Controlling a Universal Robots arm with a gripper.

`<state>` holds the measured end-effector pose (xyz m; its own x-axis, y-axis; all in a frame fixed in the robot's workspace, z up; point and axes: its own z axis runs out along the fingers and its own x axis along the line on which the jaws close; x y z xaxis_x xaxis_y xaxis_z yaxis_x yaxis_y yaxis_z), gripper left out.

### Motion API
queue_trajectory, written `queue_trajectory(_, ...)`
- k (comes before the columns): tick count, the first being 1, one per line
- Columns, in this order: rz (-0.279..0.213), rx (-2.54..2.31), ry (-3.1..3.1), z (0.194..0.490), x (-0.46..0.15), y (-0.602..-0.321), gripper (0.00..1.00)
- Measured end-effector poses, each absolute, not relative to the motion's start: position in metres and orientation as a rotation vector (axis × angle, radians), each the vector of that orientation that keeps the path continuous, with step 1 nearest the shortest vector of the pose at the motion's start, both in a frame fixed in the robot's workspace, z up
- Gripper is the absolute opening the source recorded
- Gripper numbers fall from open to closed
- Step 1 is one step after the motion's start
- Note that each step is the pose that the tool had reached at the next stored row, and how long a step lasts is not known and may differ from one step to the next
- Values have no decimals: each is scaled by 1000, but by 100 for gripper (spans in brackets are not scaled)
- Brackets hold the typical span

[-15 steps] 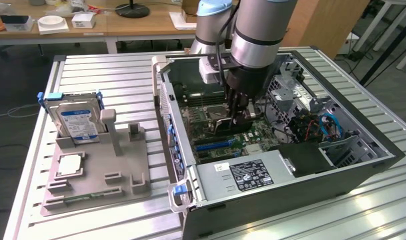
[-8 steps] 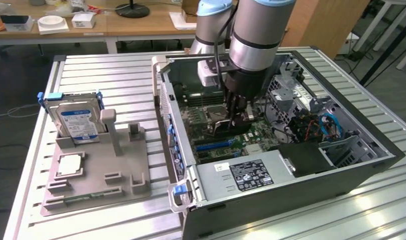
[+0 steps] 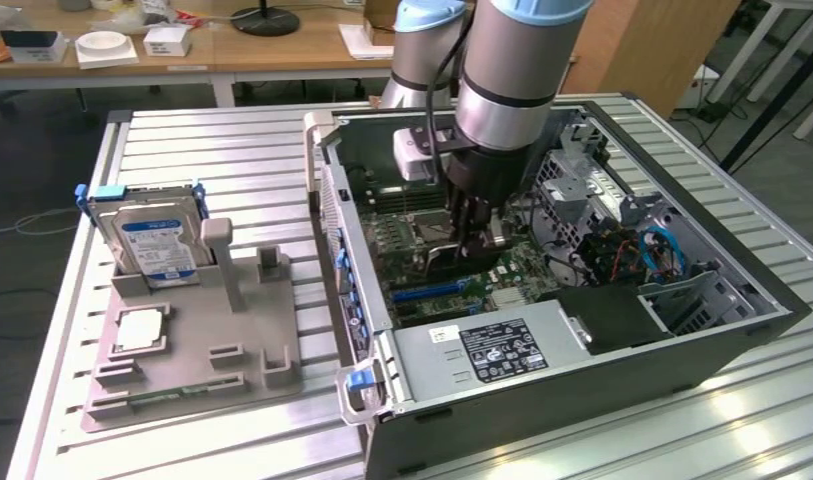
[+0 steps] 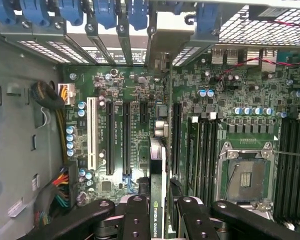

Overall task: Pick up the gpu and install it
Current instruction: 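Insert the gpu into the slot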

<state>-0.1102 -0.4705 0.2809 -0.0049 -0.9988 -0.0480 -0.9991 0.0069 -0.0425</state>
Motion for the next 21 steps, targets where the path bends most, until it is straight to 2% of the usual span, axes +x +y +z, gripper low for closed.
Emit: queue_trajectory(21,5,-2170,2182,262,-115,-470,26)
